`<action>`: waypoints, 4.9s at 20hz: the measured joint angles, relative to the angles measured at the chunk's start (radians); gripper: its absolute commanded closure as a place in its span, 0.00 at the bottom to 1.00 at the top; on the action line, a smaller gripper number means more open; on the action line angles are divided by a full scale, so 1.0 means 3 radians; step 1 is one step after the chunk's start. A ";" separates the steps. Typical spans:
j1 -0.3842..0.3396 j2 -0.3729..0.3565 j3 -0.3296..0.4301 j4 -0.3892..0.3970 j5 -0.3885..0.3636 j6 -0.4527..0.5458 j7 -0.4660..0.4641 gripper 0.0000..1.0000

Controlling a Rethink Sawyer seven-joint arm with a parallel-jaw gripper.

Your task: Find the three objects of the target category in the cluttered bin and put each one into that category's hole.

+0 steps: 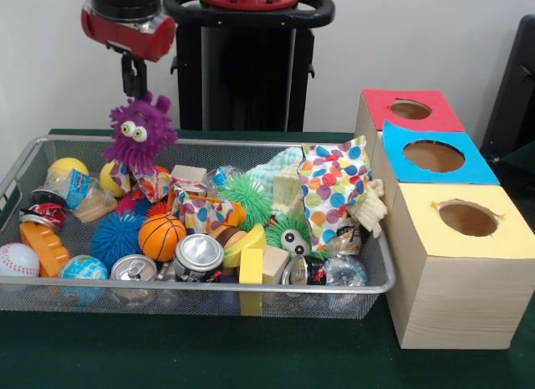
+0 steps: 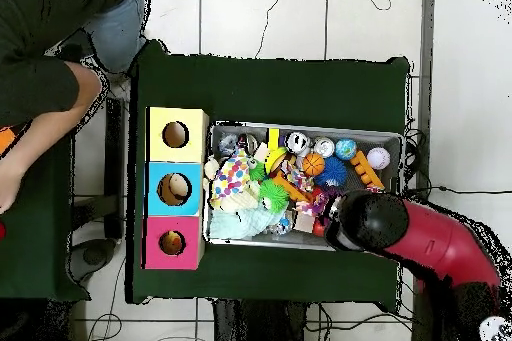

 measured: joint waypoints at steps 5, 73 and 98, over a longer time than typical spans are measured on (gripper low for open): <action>-0.0129 -0.0105 0.0000 0.0003 -0.0002 0.0074 0.0000 1.00; 0.0103 0.0691 0.0340 -0.1047 -0.0006 0.0217 0.0000 0.00; 0.0402 0.0406 0.0267 -0.0739 0.0068 0.0216 0.0000 0.00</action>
